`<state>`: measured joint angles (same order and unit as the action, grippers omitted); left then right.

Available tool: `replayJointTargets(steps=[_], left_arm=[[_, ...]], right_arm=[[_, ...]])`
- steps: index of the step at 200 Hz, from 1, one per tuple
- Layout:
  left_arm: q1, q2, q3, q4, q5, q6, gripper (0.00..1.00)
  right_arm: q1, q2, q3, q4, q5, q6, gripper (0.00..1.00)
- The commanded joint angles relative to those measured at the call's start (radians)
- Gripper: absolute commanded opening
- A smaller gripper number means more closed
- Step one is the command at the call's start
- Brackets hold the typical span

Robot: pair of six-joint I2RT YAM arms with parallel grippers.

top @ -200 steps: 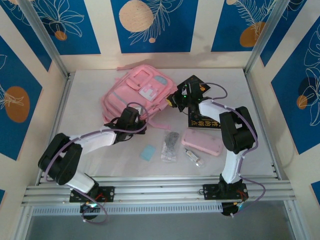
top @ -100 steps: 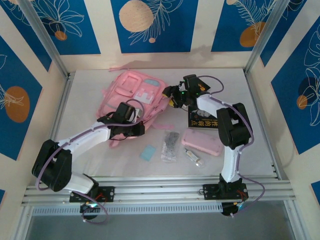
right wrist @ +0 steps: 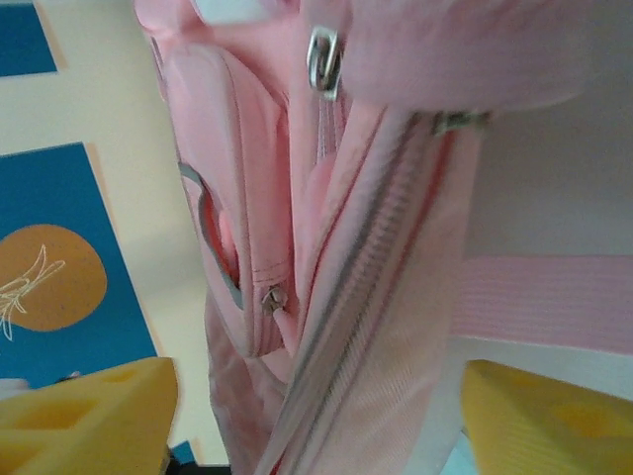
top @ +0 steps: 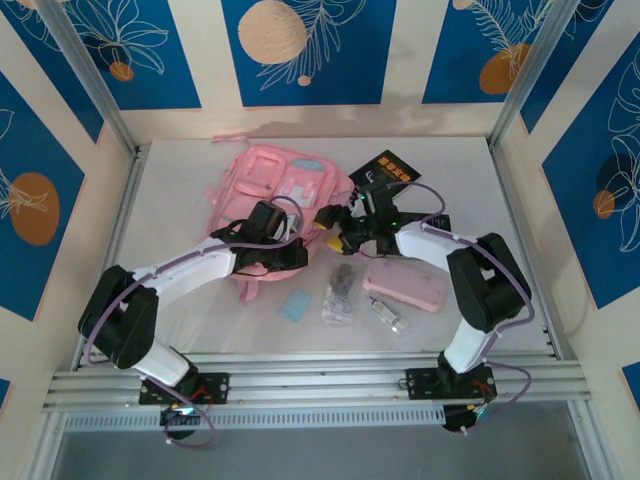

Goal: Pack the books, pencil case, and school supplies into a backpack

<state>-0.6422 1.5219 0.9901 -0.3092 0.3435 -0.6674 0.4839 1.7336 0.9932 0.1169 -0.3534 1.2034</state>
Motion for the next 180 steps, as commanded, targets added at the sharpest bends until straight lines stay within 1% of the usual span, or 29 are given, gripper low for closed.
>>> replayJointTargets(steps=[1, 4, 12, 13, 16, 17, 45, 78, 100, 113, 128, 139, 150, 159, 172, 180], left_arm=[[-0.015, -0.050, 0.048, -0.062, 0.002, 0.041, 0.00], [-0.016, -0.054, 0.050, -0.078, -0.006, 0.046, 0.00], [-0.015, -0.063, 0.053, -0.124, -0.029, 0.063, 0.00], [-0.015, -0.064, 0.054, -0.130, -0.033, 0.067, 0.00], [-0.013, -0.065, 0.057, -0.153, -0.042, 0.078, 0.00], [-0.013, -0.066, 0.057, -0.160, -0.046, 0.081, 0.00], [0.020, -0.094, 0.063, -0.342, -0.137, 0.155, 0.00], [0.159, -0.162, 0.017, -0.460, -0.158, 0.205, 0.00], [0.234, -0.192, 0.013, -0.512, -0.221, 0.254, 0.00], [0.261, -0.189, 0.009, -0.517, -0.202, 0.267, 0.00], [0.248, -0.177, 0.014, -0.515, -0.126, 0.260, 0.00], [0.199, -0.173, 0.027, -0.514, -0.106, 0.235, 0.00], [0.133, -0.172, 0.042, -0.509, -0.104, 0.204, 0.00], [0.092, -0.169, 0.045, -0.486, -0.079, 0.167, 0.00], [0.062, -0.159, 0.036, -0.429, -0.026, 0.121, 0.00], [0.054, -0.144, 0.044, -0.421, -0.014, 0.117, 0.00]], right_arm=[[0.020, 0.070, 0.035, 0.077, -0.015, 0.036, 0.48], [0.019, 0.077, 0.038, 0.077, -0.011, 0.034, 0.40], [0.010, 0.089, 0.044, 0.079, 0.000, 0.021, 0.13], [0.008, 0.090, 0.045, 0.080, 0.001, 0.016, 0.12], [0.004, 0.092, 0.046, 0.079, 0.005, 0.004, 0.02], [0.002, 0.093, 0.047, 0.078, 0.007, -0.001, 0.00], [-0.038, 0.072, 0.079, -0.017, 0.047, -0.177, 0.00], [-0.092, 0.026, 0.132, -0.151, 0.068, -0.385, 0.00], [-0.128, 0.052, 0.218, -0.236, 0.045, -0.492, 0.00], [-0.146, 0.084, 0.280, -0.273, 0.035, -0.538, 0.00], [-0.161, 0.136, 0.373, -0.317, 0.038, -0.583, 0.00], [-0.170, 0.185, 0.452, -0.359, 0.046, -0.588, 0.00], [-0.176, 0.234, 0.525, -0.390, 0.042, -0.566, 0.00], [-0.176, 0.267, 0.575, -0.405, 0.024, -0.544, 0.00], [-0.168, 0.296, 0.614, -0.406, -0.004, -0.515, 0.00], [-0.158, 0.303, 0.620, -0.397, -0.009, -0.509, 0.00]])
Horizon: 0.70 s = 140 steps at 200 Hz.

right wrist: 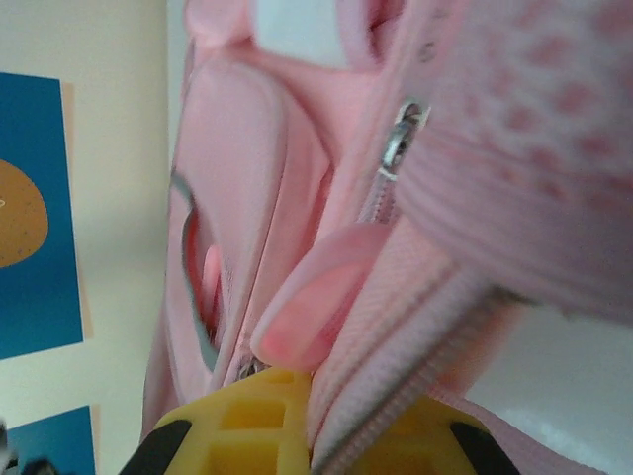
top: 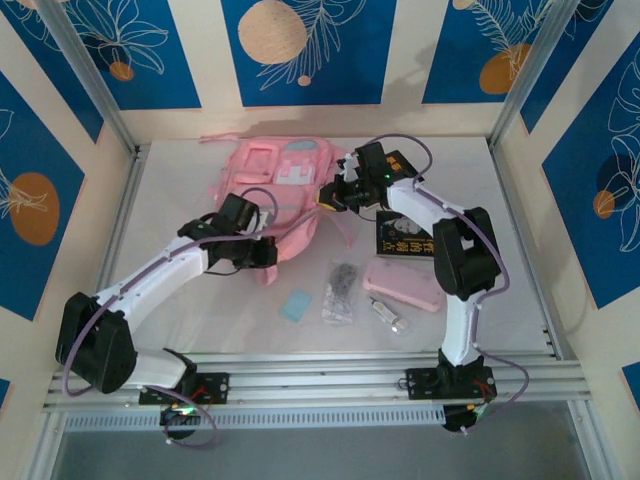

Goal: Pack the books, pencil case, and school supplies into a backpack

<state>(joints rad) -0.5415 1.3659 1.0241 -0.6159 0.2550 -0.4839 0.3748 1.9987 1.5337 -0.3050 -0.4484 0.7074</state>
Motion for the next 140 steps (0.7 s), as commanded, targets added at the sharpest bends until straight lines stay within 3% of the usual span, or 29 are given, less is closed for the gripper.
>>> replayJointTargets(steps=[1, 34, 54, 62, 76, 89, 113, 140], left_arm=[[-0.048, 0.015, 0.011, -0.115, 0.074, -0.065, 0.00], [-0.049, 0.132, 0.086, -0.285, 0.036, 0.056, 0.00], [-0.049, 0.174, 0.077, -0.273, 0.099, 0.058, 0.00], [-0.050, 0.187, 0.076, -0.239, 0.141, 0.036, 0.00], [-0.056, 0.211, 0.091, -0.168, 0.188, -0.009, 0.00], [-0.064, 0.227, 0.114, -0.098, 0.204, -0.052, 0.00], [-0.078, 0.265, 0.160, 0.018, 0.222, -0.114, 0.00], [-0.093, 0.295, 0.196, 0.090, 0.245, -0.154, 0.00]], right_arm=[[-0.047, 0.038, 0.081, 0.025, 0.087, -0.013, 0.00], [0.008, 0.055, 0.141, -0.070, 0.174, -0.144, 0.00], [0.001, 0.064, 0.142, -0.054, 0.168, -0.139, 0.00], [-0.003, 0.066, 0.143, -0.047, 0.146, -0.124, 0.09], [-0.007, 0.059, 0.145, -0.053, 0.101, -0.092, 0.38], [-0.007, 0.023, 0.112, -0.061, 0.081, -0.049, 0.57], [-0.008, -0.119, -0.074, -0.006, 0.085, 0.035, 0.78], [-0.007, -0.287, -0.331, 0.079, 0.102, 0.145, 0.85]])
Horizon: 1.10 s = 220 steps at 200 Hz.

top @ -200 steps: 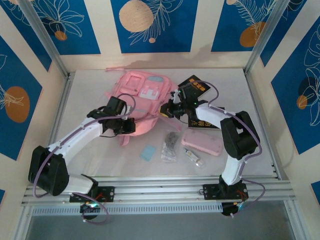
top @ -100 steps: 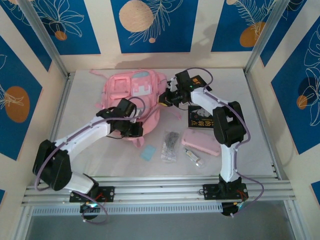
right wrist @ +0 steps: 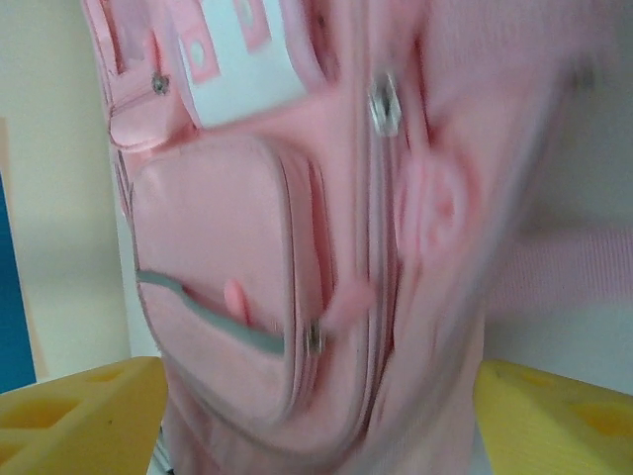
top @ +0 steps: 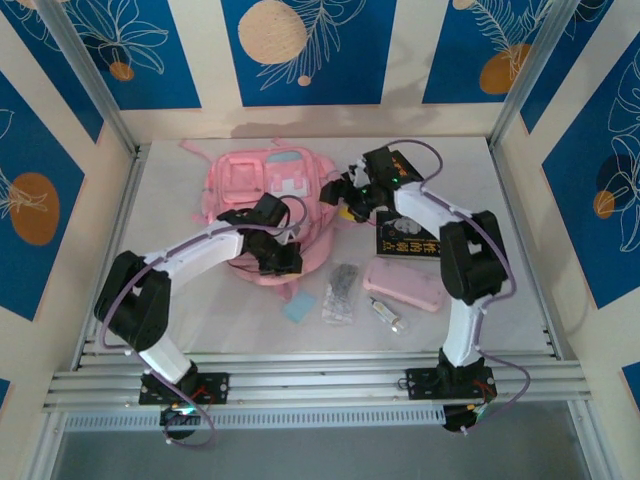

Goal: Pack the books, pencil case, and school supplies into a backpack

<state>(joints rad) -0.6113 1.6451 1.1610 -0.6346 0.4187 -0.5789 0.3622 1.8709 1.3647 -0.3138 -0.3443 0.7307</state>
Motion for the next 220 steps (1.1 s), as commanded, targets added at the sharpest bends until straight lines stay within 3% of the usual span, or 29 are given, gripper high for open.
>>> replayJointTargets(steps=[1, 43, 78, 97, 109, 114, 136, 183, 220], left_arm=[[-0.024, 0.017, 0.060, 0.110, 0.082, -0.061, 0.00], [-0.060, 0.027, 0.073, 0.173, 0.080, -0.110, 0.00], [-0.089, 0.015, 0.056, 0.174, 0.078, -0.128, 0.00], [-0.091, -0.012, 0.022, 0.193, 0.070, -0.143, 0.00], [-0.091, -0.026, 0.006, 0.196, 0.064, -0.144, 0.00], [-0.089, -0.033, 0.002, 0.193, 0.059, -0.141, 0.00], [-0.073, -0.052, -0.015, 0.156, 0.046, -0.117, 0.00], [0.044, -0.132, -0.070, -0.164, -0.060, 0.089, 0.00], [0.176, -0.199, -0.127, -0.308, -0.124, 0.194, 0.00]], right_arm=[[0.006, -0.165, -0.172, 0.093, -0.002, 0.127, 0.85], [0.027, -0.287, -0.478, 0.354, -0.033, 0.361, 0.86], [0.075, -0.203, -0.528, 0.622, 0.002, 0.509, 0.85], [0.099, -0.130, -0.486, 0.669, 0.033, 0.541, 0.83], [0.111, -0.088, -0.471, 0.710, 0.034, 0.563, 0.74], [0.116, -0.074, -0.468, 0.728, 0.036, 0.573, 0.64], [0.126, -0.064, -0.491, 0.781, 0.051, 0.576, 0.01], [0.066, -0.154, -0.457, 0.583, 0.052, 0.363, 0.00], [0.015, -0.168, -0.362, 0.395, -0.019, 0.176, 0.00]])
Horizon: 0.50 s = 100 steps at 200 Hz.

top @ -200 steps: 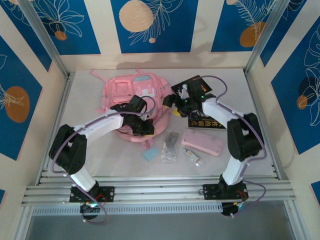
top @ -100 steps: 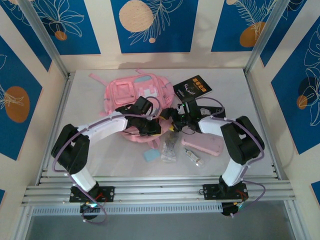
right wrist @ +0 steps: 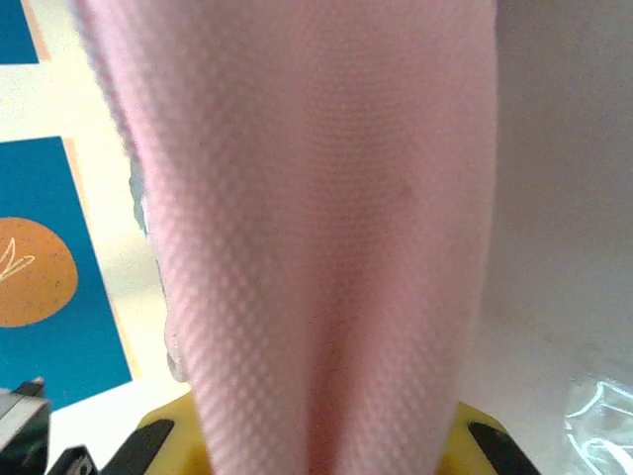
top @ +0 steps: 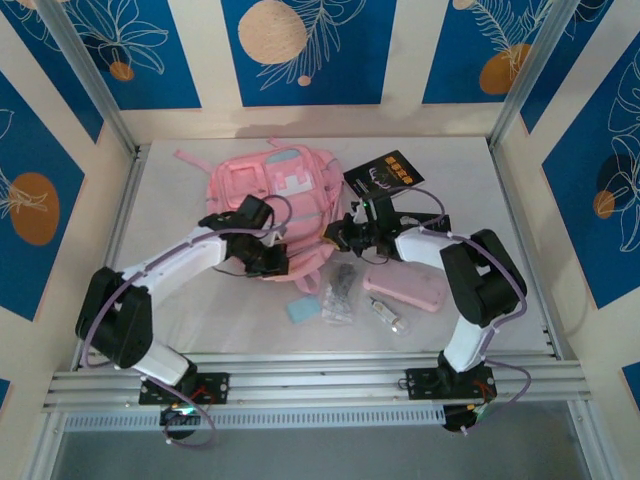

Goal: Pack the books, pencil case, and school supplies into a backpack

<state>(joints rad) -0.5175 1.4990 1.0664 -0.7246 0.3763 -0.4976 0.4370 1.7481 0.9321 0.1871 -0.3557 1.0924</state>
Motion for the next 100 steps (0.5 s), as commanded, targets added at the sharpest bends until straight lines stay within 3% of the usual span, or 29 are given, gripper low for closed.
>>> replayJointTargets(steps=[1, 38, 100], left_arm=[[0.085, -0.053, -0.033, -0.220, -0.085, 0.115, 0.00], [0.157, -0.034, -0.026, -0.231, -0.210, 0.172, 0.00], [0.315, 0.025, 0.014, -0.234, -0.269, 0.359, 0.00]], right_arm=[[-0.062, -0.045, 0.072, -0.107, -0.011, -0.189, 0.00], [-0.109, -0.030, 0.146, -0.227, -0.141, -0.340, 0.00], [-0.199, -0.008, 0.262, -0.406, -0.304, -0.540, 0.00]])
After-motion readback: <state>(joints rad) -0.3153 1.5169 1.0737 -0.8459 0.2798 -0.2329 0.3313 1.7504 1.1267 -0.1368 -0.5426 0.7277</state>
